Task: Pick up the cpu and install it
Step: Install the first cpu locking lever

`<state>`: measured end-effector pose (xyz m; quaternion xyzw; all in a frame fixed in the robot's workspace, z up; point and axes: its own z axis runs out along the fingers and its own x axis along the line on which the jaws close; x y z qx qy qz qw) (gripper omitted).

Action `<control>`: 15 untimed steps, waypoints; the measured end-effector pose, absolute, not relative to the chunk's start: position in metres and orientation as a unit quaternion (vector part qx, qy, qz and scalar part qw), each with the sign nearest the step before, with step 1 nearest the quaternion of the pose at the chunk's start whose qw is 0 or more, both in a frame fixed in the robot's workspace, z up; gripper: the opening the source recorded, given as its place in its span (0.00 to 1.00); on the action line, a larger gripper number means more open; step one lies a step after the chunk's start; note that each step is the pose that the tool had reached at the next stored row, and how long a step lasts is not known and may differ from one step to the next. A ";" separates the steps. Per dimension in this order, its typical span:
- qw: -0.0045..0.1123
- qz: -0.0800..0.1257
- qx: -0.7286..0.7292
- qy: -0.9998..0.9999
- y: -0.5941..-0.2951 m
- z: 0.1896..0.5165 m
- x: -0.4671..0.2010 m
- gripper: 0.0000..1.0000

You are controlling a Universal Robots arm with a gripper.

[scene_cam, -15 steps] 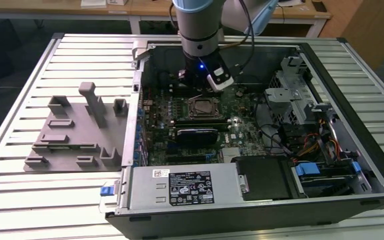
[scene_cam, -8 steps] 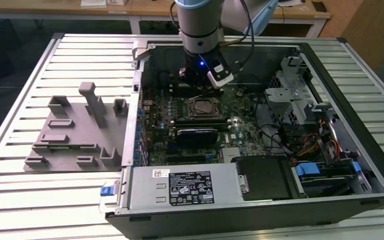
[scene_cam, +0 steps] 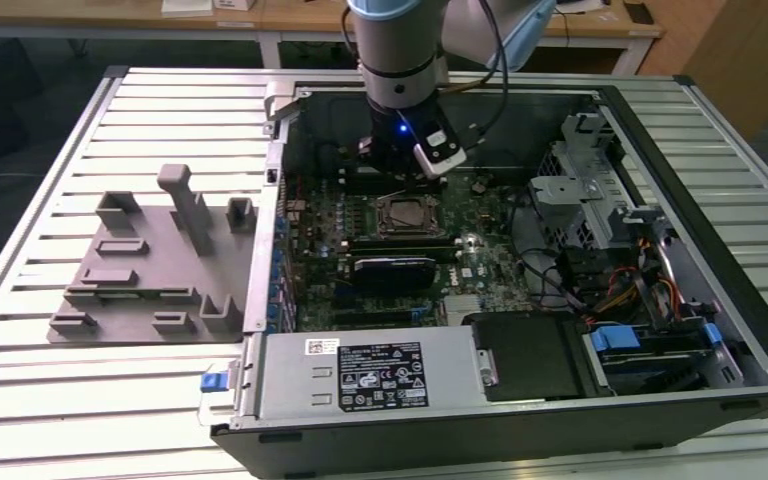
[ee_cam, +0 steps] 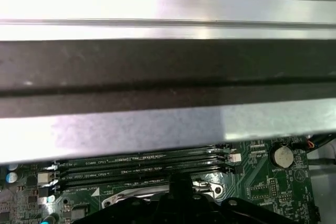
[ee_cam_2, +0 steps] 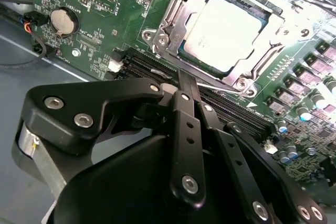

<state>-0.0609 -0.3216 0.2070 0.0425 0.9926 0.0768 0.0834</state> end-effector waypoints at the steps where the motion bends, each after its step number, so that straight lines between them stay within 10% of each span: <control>1: 0.084 0.077 0.045 0.993 -0.322 0.206 -0.061 0.11; 15: 0.089 0.085 0.056 0.991 -0.321 0.203 -0.062 0.11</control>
